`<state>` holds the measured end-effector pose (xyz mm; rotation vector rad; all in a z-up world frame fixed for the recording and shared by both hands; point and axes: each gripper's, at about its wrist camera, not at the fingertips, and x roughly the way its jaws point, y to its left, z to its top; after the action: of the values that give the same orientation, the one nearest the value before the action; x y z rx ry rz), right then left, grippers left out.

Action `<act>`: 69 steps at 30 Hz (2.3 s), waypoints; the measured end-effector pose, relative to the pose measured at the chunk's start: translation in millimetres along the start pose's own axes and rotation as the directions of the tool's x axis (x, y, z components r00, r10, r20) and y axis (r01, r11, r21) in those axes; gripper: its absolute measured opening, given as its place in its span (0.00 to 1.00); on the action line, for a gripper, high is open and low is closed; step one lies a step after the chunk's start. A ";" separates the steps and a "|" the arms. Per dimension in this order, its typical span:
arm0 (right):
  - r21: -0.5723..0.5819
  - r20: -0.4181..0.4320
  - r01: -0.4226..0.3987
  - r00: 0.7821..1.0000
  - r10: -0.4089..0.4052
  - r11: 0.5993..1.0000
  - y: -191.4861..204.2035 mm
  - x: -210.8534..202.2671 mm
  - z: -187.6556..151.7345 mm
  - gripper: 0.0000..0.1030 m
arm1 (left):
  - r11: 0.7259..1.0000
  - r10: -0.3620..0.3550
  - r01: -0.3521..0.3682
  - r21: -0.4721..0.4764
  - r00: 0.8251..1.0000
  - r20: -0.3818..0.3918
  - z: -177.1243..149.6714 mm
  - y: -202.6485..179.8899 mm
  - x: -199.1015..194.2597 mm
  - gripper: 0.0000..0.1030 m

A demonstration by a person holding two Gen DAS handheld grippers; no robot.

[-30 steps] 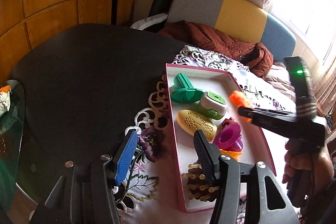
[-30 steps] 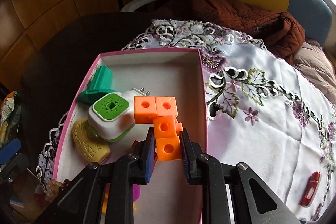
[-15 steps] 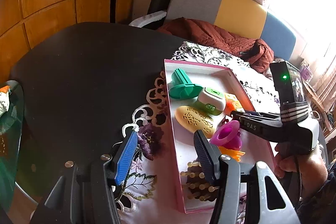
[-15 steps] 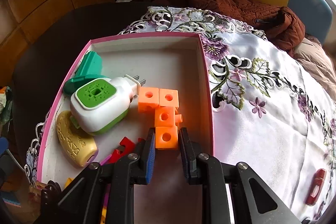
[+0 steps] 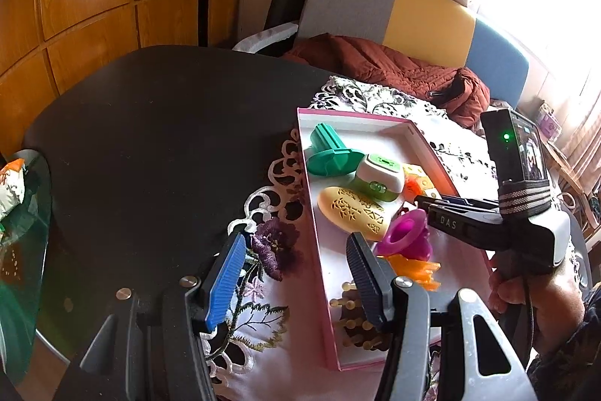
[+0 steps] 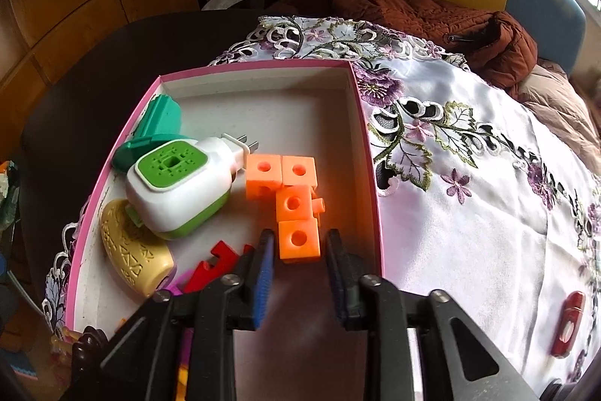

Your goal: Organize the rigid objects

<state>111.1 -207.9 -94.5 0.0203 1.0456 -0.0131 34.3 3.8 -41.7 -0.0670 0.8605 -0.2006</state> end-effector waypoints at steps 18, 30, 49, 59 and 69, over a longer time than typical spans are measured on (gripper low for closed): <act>-0.032 0.114 0.009 0.994 -0.006 0.999 -0.3 -47.3 -14.4 0.66 | 1.000 -0.003 0.003 0.011 1.000 -0.005 -3.4 -5.1 -2.5 0.55; 0.019 0.142 0.013 0.990 -0.015 1.000 -37.1 -77.3 -35.2 0.77 | 1.000 -0.006 0.006 0.020 1.000 -0.011 -4.9 -8.8 -6.2 0.55; 0.121 0.175 0.185 0.963 -0.204 0.975 -145.2 -126.9 -64.7 0.84 | 0.998 0.005 -0.004 0.058 0.999 -0.031 -5.6 -20.1 -3.4 0.55; 0.312 0.184 0.271 0.923 -0.338 0.911 -229.6 -144.2 -90.8 0.87 | 0.997 0.011 -0.008 0.074 0.999 -0.031 -6.3 -25.4 -1.1 0.55; 0.664 0.121 0.217 0.914 -0.388 0.716 -310.9 -152.1 -137.4 0.89 | 0.995 0.002 -0.001 0.103 1.000 -0.007 1.7 -37.4 -8.0 0.55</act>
<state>-90.4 -515.4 -35.0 0.4616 0.7320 -0.6710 25.0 -31.2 -29.4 0.0311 0.8561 -0.2434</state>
